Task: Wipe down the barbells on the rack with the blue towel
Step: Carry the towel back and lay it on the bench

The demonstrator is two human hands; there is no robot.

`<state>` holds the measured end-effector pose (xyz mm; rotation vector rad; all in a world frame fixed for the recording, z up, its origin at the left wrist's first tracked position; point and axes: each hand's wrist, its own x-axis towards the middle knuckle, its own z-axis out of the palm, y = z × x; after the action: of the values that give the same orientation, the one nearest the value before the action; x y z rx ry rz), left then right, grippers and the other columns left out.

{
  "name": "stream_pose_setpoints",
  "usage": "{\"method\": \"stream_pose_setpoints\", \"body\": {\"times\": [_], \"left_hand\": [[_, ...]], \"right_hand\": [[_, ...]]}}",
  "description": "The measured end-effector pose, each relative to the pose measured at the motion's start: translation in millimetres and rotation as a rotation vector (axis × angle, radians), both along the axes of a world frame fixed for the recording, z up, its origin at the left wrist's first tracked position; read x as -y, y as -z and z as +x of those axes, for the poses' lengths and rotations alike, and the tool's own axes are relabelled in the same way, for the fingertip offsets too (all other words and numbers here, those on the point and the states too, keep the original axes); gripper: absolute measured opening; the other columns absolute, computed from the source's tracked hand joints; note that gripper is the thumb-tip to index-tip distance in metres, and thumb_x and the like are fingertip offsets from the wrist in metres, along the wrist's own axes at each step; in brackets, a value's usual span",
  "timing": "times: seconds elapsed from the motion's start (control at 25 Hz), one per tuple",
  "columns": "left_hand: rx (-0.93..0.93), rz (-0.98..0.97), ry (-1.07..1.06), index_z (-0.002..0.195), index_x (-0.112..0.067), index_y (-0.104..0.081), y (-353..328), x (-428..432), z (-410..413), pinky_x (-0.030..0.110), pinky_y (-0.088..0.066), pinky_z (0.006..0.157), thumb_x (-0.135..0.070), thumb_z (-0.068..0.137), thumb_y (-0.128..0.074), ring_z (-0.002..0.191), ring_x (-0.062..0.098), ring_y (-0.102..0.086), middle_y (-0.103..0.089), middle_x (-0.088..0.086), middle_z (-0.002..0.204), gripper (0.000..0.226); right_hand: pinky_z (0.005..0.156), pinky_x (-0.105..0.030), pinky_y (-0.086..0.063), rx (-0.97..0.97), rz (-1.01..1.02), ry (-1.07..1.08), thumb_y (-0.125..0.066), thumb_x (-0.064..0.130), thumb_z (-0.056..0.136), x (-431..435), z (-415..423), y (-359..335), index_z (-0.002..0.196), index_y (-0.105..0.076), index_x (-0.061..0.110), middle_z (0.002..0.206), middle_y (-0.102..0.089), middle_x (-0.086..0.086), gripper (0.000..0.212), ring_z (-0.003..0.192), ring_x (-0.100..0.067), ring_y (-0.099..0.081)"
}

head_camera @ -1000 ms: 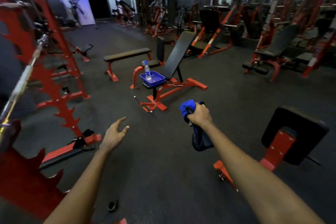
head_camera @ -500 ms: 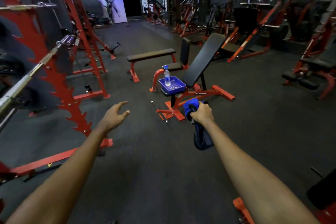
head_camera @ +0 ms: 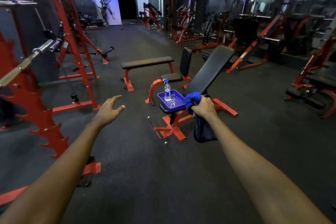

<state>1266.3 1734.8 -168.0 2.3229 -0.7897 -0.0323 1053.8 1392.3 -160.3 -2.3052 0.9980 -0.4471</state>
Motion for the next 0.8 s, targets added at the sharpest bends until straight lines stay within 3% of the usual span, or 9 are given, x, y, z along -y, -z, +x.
{"method": "stream_pose_setpoints", "body": {"times": [0.36,0.8], "left_hand": [[0.015,0.034,0.022,0.149,-0.02,-0.046,17.8,98.5,206.8,0.039,-0.035,0.114,-0.029,0.097,-0.065,0.137,0.03,-0.047,-0.048,0.013,0.149,0.057],[-0.007,0.113,0.175,0.15,-0.022,-0.045,30.0,235.4,463.9,0.044,-0.033,0.118,-0.032,0.096,-0.066,0.14,0.028,-0.045,-0.047,0.01,0.152,0.059]], "right_hand": [[0.1,-0.043,-0.05,0.029,0.001,0.013,-0.073,0.02,0.076,84.4,200.2,19.0,0.114,-0.068,0.004,0.116,-0.066,-0.025,0.041,0.117,-0.04,-0.059],[0.1,-0.042,-0.048,0.046,0.059,0.183,-0.073,0.016,0.076,199.4,412.9,45.0,0.118,-0.067,0.006,0.119,-0.062,-0.028,0.043,0.117,-0.043,-0.059]]}}
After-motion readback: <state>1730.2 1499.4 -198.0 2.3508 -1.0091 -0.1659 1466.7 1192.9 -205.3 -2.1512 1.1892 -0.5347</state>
